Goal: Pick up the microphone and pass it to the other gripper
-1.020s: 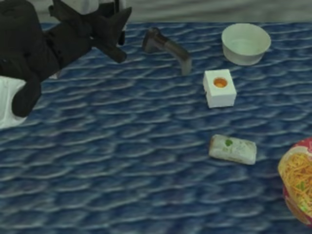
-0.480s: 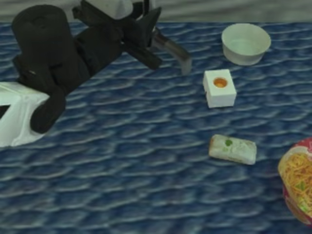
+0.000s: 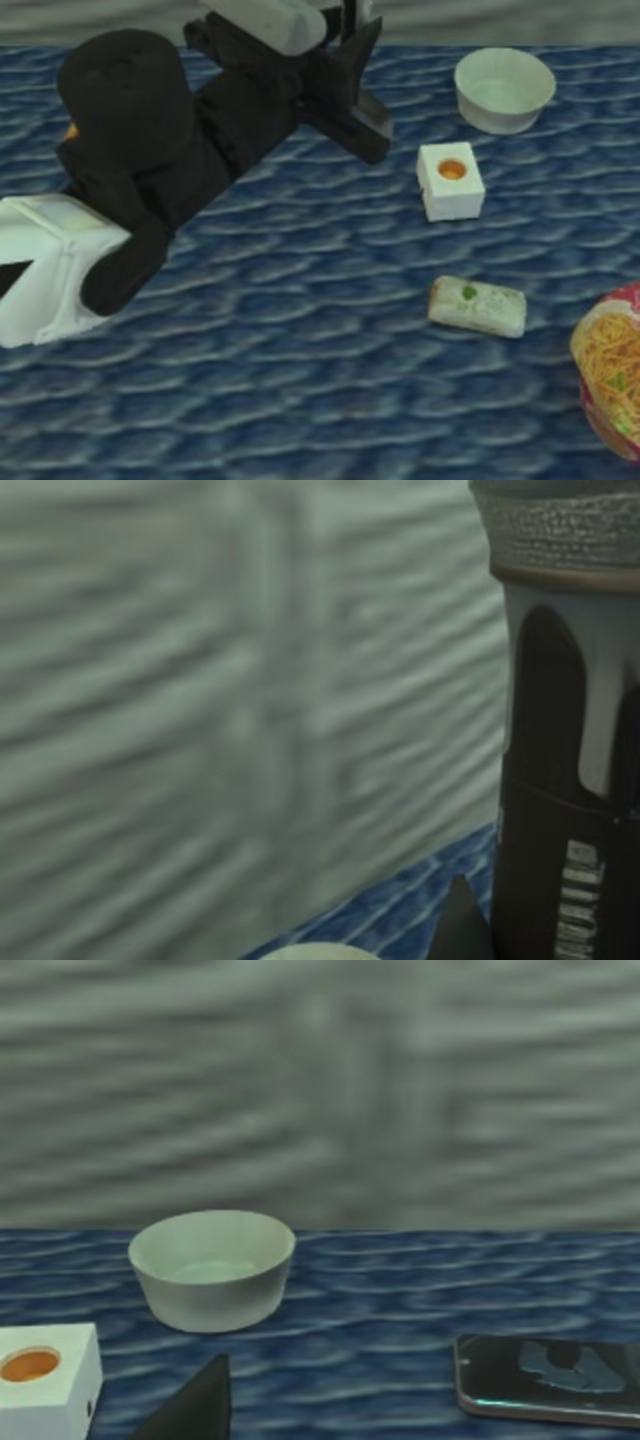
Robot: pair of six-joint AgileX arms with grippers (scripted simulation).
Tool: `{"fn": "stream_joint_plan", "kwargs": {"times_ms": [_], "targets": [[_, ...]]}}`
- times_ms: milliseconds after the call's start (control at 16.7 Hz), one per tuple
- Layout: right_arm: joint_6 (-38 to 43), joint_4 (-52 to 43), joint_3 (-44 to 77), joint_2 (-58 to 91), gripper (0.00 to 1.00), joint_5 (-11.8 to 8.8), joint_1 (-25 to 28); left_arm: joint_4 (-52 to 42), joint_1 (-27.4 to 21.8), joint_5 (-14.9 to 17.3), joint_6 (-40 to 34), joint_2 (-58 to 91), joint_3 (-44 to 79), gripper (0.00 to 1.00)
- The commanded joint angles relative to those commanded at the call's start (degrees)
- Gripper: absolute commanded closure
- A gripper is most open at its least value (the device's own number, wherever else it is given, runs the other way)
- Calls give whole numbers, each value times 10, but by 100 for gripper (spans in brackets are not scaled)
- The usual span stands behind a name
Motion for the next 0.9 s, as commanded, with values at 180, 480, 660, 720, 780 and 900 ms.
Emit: {"fn": "stream_joint_plan", "kwargs": {"times_ms": [180, 480, 660, 720, 780, 900], "targets": [[0, 0, 0, 0, 0, 0, 0, 0, 1, 1, 0, 1, 1, 100], [0, 0, 0, 0, 0, 0, 0, 0, 0, 0, 0, 0, 0, 100], [-1, 7, 15, 20, 0, 4, 18, 0, 0, 0, 0, 0, 0, 100], [-3, 14, 28, 38, 0, 8, 34, 0, 0, 0, 0, 0, 0, 100], [-4, 22, 46, 63, 0, 13, 54, 0, 0, 0, 0, 0, 0, 100], [-7, 43, 89, 129, 0, 26, 101, 0, 0, 0, 0, 0, 0, 100]]}}
